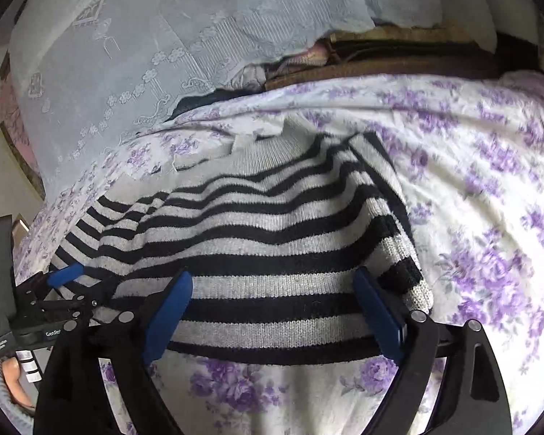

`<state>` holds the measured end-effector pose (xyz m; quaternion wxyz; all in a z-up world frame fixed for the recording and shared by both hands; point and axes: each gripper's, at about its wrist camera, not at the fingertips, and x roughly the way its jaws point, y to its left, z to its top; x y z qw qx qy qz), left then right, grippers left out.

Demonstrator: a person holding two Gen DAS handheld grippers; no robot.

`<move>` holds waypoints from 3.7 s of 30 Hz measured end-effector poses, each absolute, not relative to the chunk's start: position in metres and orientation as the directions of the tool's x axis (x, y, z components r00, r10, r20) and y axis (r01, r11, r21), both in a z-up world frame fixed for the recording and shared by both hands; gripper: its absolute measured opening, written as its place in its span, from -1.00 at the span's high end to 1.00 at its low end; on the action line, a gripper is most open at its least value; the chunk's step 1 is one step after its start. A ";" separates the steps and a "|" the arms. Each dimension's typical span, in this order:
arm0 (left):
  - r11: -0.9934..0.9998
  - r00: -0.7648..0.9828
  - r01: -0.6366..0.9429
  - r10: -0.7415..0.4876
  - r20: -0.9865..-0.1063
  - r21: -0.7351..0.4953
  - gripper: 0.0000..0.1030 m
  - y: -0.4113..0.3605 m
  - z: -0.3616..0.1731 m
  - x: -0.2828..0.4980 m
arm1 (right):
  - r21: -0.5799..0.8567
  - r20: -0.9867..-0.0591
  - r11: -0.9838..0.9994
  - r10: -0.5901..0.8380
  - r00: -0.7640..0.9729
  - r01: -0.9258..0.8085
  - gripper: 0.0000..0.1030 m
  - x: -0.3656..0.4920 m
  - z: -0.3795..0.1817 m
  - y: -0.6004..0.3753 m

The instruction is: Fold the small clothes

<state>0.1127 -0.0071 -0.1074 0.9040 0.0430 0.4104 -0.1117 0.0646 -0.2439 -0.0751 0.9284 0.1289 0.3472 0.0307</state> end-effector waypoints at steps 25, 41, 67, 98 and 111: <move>0.975 0.663 0.222 -0.152 -0.733 -0.002 -0.92 -0.006 -0.103 0.101 | 0.615 -0.574 0.772 0.296 0.764 0.163 -0.76 -0.006 -0.096 -0.289; 0.977 0.700 0.210 -0.182 -0.691 -0.045 -0.92 0.000 -0.083 0.096 | 0.566 -0.594 0.808 0.266 0.759 0.160 -0.80 0.001 -0.096 -0.285; 0.969 0.626 0.236 -0.204 -0.753 -0.066 -0.92 -0.049 -0.107 0.142 | 0.643 -0.647 0.635 0.153 0.747 0.428 -0.93 0.064 -0.095 -0.295; 0.985 0.629 0.171 -0.112 -0.769 -0.003 -0.92 -0.037 -0.099 0.138 | 0.682 -0.518 0.669 0.159 0.841 0.293 0.36 0.082 -0.115 -0.306; 1.000 0.627 -0.010 0.007 -0.779 0.001 -0.92 0.117 -0.105 0.145 | 0.650 -0.483 0.727 0.169 0.859 0.222 0.39 0.081 -0.091 -0.294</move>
